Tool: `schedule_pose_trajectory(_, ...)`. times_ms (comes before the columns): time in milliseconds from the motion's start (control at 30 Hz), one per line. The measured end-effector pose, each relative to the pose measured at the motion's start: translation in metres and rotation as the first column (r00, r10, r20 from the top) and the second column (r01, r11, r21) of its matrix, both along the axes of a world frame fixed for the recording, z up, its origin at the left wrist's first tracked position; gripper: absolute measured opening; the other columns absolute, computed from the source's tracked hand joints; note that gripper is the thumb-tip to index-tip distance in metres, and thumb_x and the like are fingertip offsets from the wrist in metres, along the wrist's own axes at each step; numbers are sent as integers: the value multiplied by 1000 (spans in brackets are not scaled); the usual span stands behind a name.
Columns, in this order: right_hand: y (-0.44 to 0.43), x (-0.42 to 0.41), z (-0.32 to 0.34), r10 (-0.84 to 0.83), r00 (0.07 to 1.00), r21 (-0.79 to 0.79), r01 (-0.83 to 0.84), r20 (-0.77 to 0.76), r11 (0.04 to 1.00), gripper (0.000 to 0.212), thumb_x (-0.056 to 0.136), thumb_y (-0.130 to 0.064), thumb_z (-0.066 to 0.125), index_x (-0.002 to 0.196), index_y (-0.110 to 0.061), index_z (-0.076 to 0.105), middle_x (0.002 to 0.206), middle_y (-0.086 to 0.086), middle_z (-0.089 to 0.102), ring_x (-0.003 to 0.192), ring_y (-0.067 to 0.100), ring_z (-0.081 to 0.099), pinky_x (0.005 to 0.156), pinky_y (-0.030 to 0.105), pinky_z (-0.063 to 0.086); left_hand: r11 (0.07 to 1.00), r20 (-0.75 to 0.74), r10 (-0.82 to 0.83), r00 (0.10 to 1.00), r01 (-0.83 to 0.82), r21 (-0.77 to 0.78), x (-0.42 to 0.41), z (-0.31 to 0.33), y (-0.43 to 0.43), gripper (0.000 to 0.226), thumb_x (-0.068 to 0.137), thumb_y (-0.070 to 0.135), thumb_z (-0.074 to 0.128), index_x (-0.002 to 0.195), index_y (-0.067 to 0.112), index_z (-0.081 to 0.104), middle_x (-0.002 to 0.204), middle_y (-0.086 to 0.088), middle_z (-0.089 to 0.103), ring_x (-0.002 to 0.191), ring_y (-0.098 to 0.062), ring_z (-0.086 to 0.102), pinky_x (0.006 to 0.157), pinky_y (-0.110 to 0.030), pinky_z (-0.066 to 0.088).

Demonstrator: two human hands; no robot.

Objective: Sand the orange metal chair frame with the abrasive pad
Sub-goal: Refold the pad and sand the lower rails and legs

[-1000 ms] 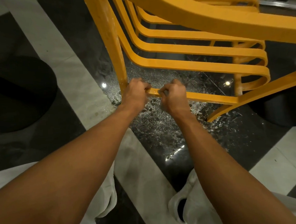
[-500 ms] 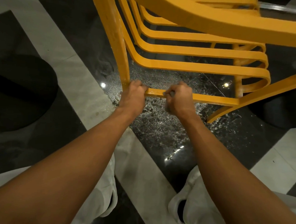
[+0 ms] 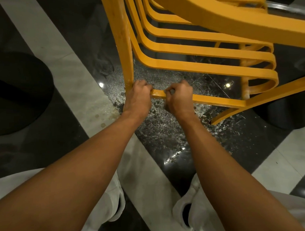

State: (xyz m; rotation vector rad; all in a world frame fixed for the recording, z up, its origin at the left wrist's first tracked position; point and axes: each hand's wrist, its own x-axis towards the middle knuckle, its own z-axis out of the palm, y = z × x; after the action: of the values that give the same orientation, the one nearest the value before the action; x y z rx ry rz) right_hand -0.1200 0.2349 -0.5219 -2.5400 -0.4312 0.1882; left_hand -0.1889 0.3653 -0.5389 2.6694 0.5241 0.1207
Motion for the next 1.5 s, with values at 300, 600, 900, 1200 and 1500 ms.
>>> schedule_pose_trajectory(300,-11,1,-1,-54,998,-50,55,13,997,15,99,-16,67,94,-10,79,104,8,60,82,15,55,77,25,54,1000,5,20,1000,-20,9,1,-2,0,27,100,6,66,125,13,73,125,-4,64,120,-24,53,100,-41,46)
schedule_pose_trajectory(600,-15,2,4,-34,999,-21,34,-16,999,14,100,-19,69,100,-9,79,114,9,62,81,9,51,66,-1,33,999,8,34,999,-34,-19,2,3,1,30,100,4,65,128,13,72,127,-4,65,122,-23,54,100,-39,48)
schedule_pose_trajectory(900,22,-14,-1,132,991,35,-131,-10,991,15,99,-11,66,97,-4,79,101,7,56,79,14,52,64,3,34,999,-8,32,999,-32,3,0,6,-2,29,101,6,64,129,12,71,130,-6,63,122,-24,53,97,-38,48)
schedule_pose_trajectory(1200,6,-6,-2,-19,1000,33,18,16,999,14,99,-12,67,96,-6,79,108,9,59,74,11,52,74,17,52,997,33,21,999,-19,-79,-15,3,-5,37,102,0,62,137,9,65,135,-6,62,128,-24,54,110,-42,49)
schedule_pose_trajectory(1500,7,0,3,108,993,63,-105,-39,992,18,99,-6,64,93,-4,80,94,4,58,67,3,51,54,-2,34,946,45,249,968,-233,-225,-70,-5,10,25,104,23,62,127,15,69,123,-4,67,116,-22,59,98,-45,55)
